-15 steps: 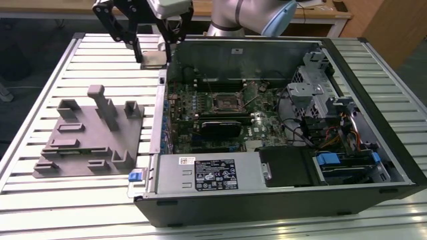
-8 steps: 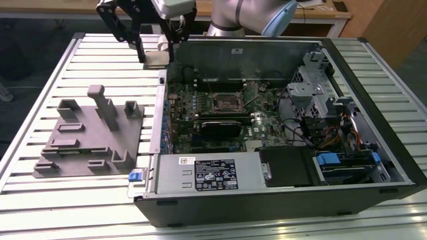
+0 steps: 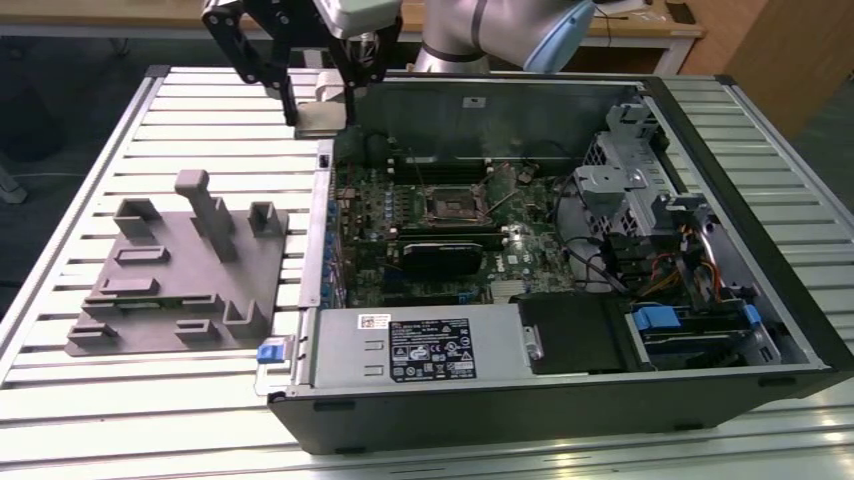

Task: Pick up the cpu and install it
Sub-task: 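Pick up the cpu and move it towards the insertion slot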

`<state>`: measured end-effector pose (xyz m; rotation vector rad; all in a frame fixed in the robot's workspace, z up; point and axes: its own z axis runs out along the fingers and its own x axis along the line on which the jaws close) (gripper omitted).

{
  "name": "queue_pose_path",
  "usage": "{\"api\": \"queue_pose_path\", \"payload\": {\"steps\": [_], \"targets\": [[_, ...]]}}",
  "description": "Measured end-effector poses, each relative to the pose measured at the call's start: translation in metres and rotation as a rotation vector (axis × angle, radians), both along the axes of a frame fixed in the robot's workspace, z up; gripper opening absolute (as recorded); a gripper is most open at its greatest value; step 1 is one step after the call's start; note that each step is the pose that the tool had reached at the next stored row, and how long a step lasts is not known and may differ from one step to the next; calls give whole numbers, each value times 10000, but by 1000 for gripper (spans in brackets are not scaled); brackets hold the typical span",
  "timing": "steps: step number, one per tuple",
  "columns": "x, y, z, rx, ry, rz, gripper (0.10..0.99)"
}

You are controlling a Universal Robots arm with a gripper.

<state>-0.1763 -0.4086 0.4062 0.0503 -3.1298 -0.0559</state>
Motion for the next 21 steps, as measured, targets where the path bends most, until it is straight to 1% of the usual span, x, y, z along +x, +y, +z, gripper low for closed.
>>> {"api": "queue_pose_path", "payload": {"steps": [5,13,21], "targets": [[54,3,-2,0,0,0,541],[211,38,-9,1,-1,0,541],[323,45,-15,6,-4,0,541]]}}
